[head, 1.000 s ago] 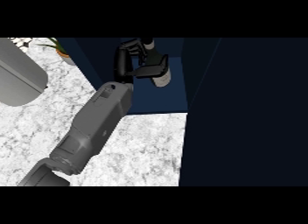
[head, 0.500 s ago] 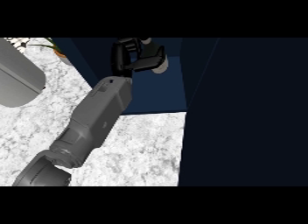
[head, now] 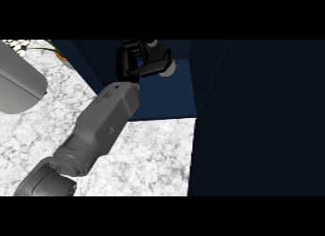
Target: Pick up the wine, place it into the cabinet and close the cabinet
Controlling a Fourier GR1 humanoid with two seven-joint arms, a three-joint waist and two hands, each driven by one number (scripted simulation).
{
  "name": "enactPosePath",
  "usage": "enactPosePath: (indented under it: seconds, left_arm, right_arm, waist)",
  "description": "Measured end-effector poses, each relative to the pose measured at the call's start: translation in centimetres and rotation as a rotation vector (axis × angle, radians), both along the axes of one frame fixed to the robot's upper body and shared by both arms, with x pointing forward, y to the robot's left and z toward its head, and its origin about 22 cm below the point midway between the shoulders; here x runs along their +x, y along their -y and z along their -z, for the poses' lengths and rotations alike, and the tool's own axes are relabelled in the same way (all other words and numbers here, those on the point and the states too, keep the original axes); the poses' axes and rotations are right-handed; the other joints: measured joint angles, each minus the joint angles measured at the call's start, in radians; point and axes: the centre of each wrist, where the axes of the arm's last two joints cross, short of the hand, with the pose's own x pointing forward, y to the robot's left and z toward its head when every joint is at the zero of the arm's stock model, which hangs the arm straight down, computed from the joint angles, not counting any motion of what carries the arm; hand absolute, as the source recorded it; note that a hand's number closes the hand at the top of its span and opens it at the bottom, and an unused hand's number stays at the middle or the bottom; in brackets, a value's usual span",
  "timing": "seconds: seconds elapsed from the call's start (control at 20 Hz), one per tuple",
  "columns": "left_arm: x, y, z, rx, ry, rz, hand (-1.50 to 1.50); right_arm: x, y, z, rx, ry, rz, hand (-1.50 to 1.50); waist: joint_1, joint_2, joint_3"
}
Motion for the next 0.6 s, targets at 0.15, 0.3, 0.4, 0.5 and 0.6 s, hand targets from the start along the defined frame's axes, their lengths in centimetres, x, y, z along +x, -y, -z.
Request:
enactPosePath:
  seconds: [0.15, 0.3, 0.4, 0.5, 0.6]
  left_arm:
    - [-0.1, -0.1, 0.4, 0.011, -0.005, -0.008, 1.50]
    - [-0.2, -0.3, 0.7, 0.033, -0.016, -0.016, -1.50]
    - [-0.2, -0.5, 0.8, 0.049, -0.020, -0.017, -1.50]
    - [-0.3, -0.5, 1.0, 0.072, -0.025, -0.024, -1.50]
    - [-0.4, -0.7, 1.3, 0.089, -0.034, -0.034, -1.50]
  right_arm:
    - [-0.1, -0.4, 0.0, 0.008, -0.003, -0.018, -1.50]
    - [-0.1, -0.3, -0.1, 0.000, 0.000, -0.022, -1.50]
    - [0.2, -0.4, 0.0, 0.006, 0.005, -0.024, -1.50]
    - [0.2, -0.6, 0.0, 0.013, 0.009, -0.029, -1.50]
    - [0.2, -0.6, -0.2, 0.013, 0.007, -0.029, -1.50]
  waist:
    - [-0.002, 0.001, -0.001]
    - [-0.007, 0.002, 0.000]
    - [-0.008, 0.003, 0.000]
    - [-0.008, 0.004, 0.000]
    - [-0.010, 0.005, -0.001]
